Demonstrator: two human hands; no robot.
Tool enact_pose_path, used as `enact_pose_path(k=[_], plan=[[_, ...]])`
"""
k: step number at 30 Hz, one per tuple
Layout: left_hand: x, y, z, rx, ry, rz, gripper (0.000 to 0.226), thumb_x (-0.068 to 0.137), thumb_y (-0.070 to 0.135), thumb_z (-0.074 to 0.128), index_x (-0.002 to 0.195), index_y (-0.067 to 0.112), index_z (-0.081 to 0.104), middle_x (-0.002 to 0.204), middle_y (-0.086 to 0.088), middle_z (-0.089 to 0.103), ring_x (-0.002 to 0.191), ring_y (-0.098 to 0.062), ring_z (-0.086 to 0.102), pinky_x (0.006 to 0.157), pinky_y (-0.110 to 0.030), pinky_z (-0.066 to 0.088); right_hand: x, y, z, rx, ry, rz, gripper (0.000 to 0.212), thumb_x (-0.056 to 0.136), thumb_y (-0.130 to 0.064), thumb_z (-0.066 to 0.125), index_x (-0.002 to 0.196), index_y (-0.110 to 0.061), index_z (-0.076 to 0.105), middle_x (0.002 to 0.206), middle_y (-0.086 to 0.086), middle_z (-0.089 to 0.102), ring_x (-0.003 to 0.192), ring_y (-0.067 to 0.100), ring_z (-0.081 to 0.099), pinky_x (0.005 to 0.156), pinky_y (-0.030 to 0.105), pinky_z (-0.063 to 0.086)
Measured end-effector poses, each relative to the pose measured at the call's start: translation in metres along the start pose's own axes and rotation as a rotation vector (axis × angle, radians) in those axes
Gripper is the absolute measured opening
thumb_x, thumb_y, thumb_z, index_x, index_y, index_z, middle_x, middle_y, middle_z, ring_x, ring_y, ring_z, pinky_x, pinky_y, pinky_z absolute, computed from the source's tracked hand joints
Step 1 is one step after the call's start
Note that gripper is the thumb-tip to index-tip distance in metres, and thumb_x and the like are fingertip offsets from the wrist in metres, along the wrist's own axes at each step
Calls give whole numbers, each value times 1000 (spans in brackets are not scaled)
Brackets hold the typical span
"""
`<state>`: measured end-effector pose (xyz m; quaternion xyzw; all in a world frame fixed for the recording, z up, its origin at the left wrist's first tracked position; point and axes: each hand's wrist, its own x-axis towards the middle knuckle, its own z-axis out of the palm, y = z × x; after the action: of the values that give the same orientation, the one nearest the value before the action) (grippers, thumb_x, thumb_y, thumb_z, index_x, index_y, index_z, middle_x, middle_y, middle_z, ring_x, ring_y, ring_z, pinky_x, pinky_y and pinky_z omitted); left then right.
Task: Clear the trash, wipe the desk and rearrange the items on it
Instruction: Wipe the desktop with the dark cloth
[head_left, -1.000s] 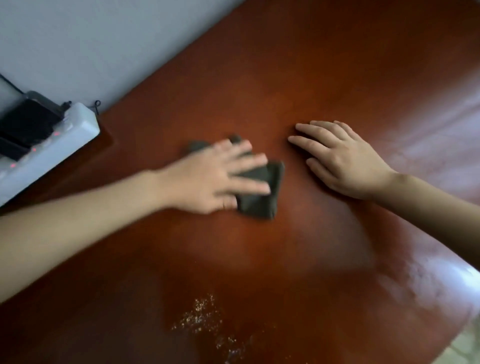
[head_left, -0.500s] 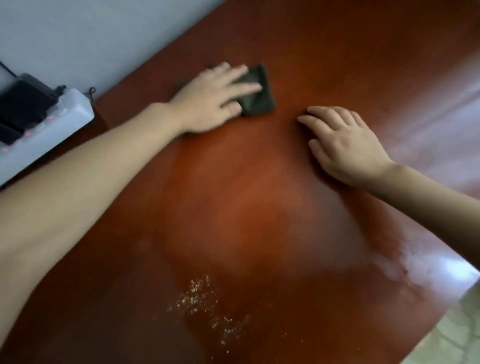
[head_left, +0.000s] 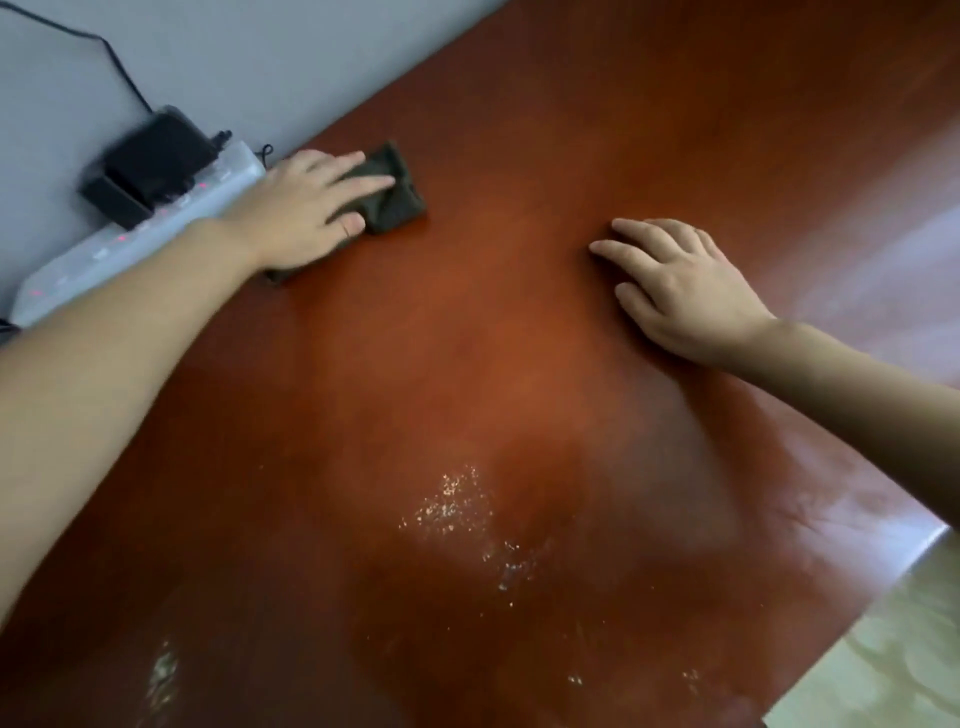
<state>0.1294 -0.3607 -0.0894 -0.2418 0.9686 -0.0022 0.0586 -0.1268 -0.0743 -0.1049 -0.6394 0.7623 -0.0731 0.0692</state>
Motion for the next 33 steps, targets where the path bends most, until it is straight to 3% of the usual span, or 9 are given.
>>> enact_pose_path(k=[4,7,10,12,17,20,23,29,33], plan=[[-35,18,1,-117,-89,-38,48,96,31,40,142,41,28,156,-2,17,136,-33,19,110,-51,21,-7,-7,0,8,-5,4,58,87,-41,21,139,-21,41,144,11,39,130,36,33,107,51,26],[-111,65,7,-96,-82,252,49,88,41,36,137,40,37,152,-3,24,132,-37,26,105,-49,20,-17,-23,5,5,-19,-37,57,88,-41,21,139,-23,40,145,10,38,130,37,33,107,54,26],[-185,137,18,-50,-155,640,51,85,45,37,136,46,35,150,1,31,131,-28,28,105,-45,21,-23,-40,7,21,-15,-60,53,90,-39,26,139,-23,40,146,9,37,131,35,33,106,55,24],[-205,160,21,-15,-197,725,51,86,44,36,137,46,34,149,1,34,132,-25,30,107,-41,22,-26,-52,10,2,8,-93,51,90,-36,30,138,-23,42,145,9,38,130,35,35,105,55,25],[-208,87,32,-16,-29,354,50,86,38,36,136,37,35,147,-10,38,129,-32,31,104,-47,25,-32,-71,16,-21,-35,-103,55,90,-41,23,140,-23,39,147,7,37,132,33,33,107,54,26],[-207,25,30,-110,21,-81,47,95,30,39,141,32,34,153,-13,25,134,-39,25,111,-47,17,-33,-73,17,-8,-36,-70,60,88,-43,17,140,-24,37,147,7,36,133,32,31,108,54,26],[-183,-20,24,-215,18,-434,49,98,25,38,145,32,26,157,-7,13,138,-32,14,114,-42,9,-33,-74,18,-21,-31,-54,59,88,-43,18,140,-24,38,147,6,36,133,33,31,108,55,26],[-139,-30,24,-165,84,-526,47,98,30,33,145,24,29,148,-9,23,131,-35,21,113,-44,16,-34,-76,18,-5,-14,-35,59,87,-41,19,139,-22,39,147,8,37,132,34,32,108,55,26],[-135,-15,23,-150,60,-480,48,98,29,34,145,24,27,149,-8,24,131,-36,20,112,-44,16,-36,-78,18,10,-22,-24,55,90,-37,23,141,-24,36,149,6,33,136,32,27,110,53,22]])
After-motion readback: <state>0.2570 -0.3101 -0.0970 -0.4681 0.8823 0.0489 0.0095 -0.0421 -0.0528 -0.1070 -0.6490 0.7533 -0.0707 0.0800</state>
